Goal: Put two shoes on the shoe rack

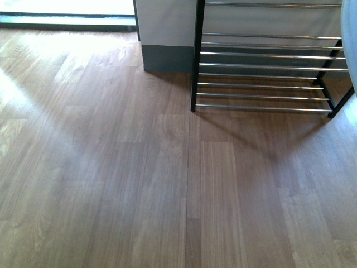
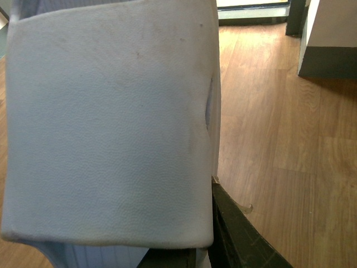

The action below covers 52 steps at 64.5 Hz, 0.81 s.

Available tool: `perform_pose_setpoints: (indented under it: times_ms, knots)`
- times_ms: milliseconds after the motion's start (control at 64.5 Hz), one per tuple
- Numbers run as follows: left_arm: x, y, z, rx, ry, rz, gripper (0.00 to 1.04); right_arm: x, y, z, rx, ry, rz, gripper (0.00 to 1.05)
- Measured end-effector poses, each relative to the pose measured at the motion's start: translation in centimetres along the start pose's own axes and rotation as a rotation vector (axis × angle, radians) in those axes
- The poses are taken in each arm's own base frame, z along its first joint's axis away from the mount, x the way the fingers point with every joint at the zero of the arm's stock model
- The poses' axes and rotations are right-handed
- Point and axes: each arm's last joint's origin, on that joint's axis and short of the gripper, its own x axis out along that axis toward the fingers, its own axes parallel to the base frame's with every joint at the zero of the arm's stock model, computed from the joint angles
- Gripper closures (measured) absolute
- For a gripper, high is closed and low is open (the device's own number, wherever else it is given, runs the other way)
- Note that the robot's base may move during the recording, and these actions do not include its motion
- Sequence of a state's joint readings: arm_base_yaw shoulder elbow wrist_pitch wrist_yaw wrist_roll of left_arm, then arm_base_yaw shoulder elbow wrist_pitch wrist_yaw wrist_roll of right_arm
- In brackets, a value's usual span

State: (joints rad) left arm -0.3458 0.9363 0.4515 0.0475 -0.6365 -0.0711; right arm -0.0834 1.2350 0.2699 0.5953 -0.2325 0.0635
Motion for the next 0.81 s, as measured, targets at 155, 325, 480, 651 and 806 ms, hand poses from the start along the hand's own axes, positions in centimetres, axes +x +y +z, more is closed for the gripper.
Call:
perform_pose_setpoints:
  times_ms: [155,325,480,651,806]
  knots:
    - [0.0,-0.01,-0.01,0.0,0.001,-0.001,1.03,0.0,-0.01,-0.01,0.0,0.0,-0.003,1.03]
    - [0.0,-0.01,-0.01,0.0,0.001,-0.001,1.03,0.0,-0.01,-0.01,0.0,0.0,-0.004,1.03]
    - [0.0,-0.01,-0.01,0.0,0.001,-0.001,1.03,0.0,-0.01,-0.01,0.0,0.0,-0.004,1.03]
    - [0.0,-0.01,-0.01,-0.001,0.001,-0.001,1.03,0.0,-0.01,-0.01,0.0,0.0,-0.004,1.03]
    - [0.0,-0.01,-0.01,-0.001,0.001,-0.001,1.03,0.0,-0.01,-0.01,0.0,0.0,-0.004,1.03]
